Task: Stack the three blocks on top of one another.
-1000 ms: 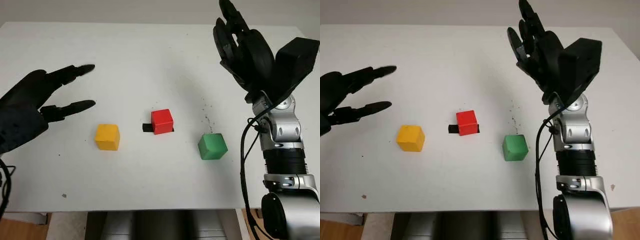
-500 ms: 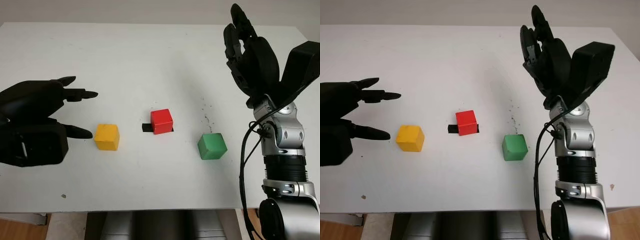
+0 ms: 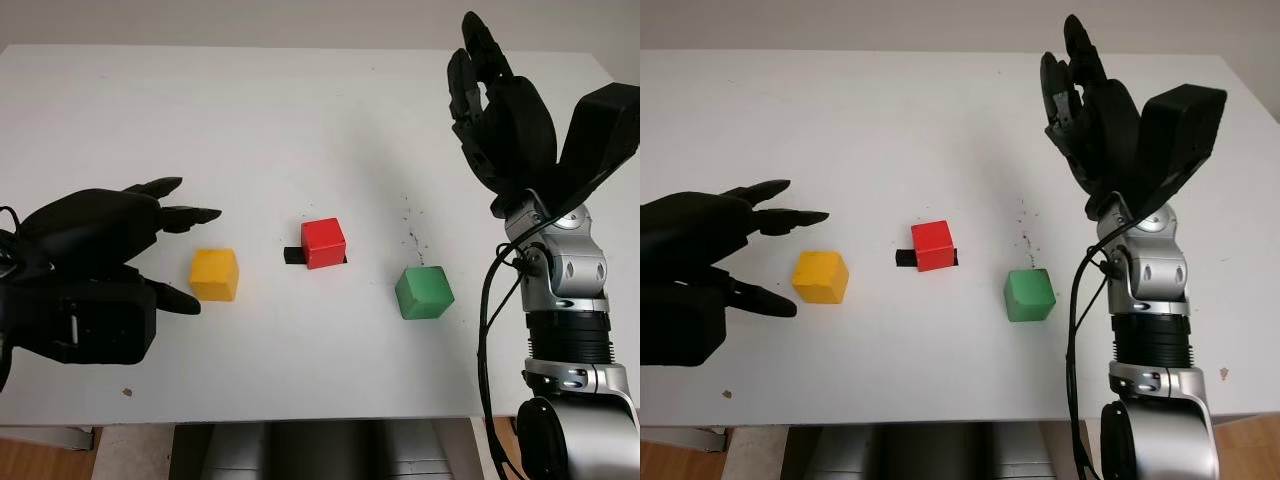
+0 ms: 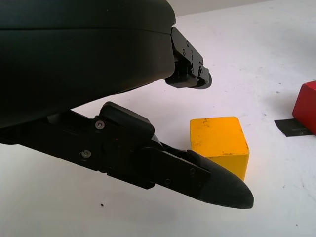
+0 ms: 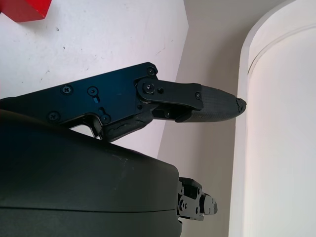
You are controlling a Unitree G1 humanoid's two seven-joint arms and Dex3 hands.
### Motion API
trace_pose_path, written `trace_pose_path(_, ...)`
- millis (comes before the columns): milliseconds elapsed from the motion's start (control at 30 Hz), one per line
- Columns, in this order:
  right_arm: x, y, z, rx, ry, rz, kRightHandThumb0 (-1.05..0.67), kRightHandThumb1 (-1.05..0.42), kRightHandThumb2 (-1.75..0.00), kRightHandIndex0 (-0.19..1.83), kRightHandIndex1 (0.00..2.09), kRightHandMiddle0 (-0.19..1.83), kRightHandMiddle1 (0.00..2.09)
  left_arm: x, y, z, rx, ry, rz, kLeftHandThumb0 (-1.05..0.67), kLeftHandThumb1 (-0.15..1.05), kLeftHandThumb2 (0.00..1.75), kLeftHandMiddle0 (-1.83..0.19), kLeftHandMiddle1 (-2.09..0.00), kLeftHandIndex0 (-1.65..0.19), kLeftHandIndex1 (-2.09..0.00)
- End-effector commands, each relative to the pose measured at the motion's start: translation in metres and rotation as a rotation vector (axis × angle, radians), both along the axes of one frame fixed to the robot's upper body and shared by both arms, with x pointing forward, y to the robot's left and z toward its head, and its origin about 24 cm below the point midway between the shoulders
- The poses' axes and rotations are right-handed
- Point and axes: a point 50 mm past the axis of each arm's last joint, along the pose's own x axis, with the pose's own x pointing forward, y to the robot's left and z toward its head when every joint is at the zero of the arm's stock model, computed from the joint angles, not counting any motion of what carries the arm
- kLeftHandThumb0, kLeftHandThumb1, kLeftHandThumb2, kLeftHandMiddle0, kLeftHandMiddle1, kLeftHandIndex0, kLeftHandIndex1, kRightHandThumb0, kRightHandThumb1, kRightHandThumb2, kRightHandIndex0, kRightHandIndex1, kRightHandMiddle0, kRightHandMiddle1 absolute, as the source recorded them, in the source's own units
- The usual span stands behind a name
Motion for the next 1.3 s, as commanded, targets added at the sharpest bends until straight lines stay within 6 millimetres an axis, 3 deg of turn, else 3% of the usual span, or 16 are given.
trace_pose_path(0, -0.002, 0.003, 0.001, -0.001, -0.007, 0.003, -0.68, -1.05, -0.52, -0.15, 0.05, -0.11, 0.07, -0.002, -0.004, -0.004, -0.006, 0.010, -0.024, -0.97, 1.04, 0.05, 0.09, -0.05, -0.25, -0.02)
trace_pose_path(300, -0.003, 0.007, -0.006, -0.031, 0.014, 0.023, -0.65, -1.05, -0.56, -0.16, 0.05, -0.14, 0.05, -0.004, -0.008, -0.013, -0.012, -0.008, -0.038, -0.94, 1.04, 0.05, 0.09, -0.06, -0.23, -0.02)
trace_pose_path(600, -0.003, 0.005, -0.008, -0.021, 0.027, 0.030, -0.63, -1.05, -0.57, -0.17, 0.05, -0.15, 0.05, -0.003, -0.014, -0.029, 0.072, -0.252, -0.068, -0.86, 1.04, 0.06, -0.04, -0.08, -0.39, -0.10)
trace_pose_path(1033, -0.004, 0.004, -0.007, -0.010, 0.027, 0.034, -0.63, -1.05, -0.56, -0.18, 0.05, -0.17, 0.04, 0.000, -0.014, -0.039, 0.166, -0.332, -0.096, -0.79, 1.02, 0.05, -0.13, -0.08, -0.51, -0.22)
trace_pose_path(1067, -0.004, 0.004, -0.007, -0.013, 0.027, 0.034, -0.63, -1.05, -0.56, -0.18, 0.04, -0.17, 0.04, 0.001, -0.014, -0.039, 0.168, -0.331, -0.094, -0.79, 1.02, 0.05, -0.14, -0.07, -0.50, -0.26)
trace_pose_path(1167, -0.004, 0.004, -0.007, -0.019, 0.023, 0.034, -0.64, -1.05, -0.56, -0.18, 0.05, -0.17, 0.04, 0.002, -0.014, -0.039, 0.188, -0.323, -0.089, -0.80, 1.01, 0.05, -0.15, -0.06, -0.26, -0.73)
trace_pose_path(1267, -0.004, 0.004, -0.007, -0.013, 0.022, 0.033, -0.64, -1.05, -0.56, -0.18, 0.05, -0.17, 0.04, 0.002, -0.013, -0.040, 0.209, -0.314, -0.079, -0.81, 1.00, 0.05, -0.16, -0.06, -0.21, -0.83)
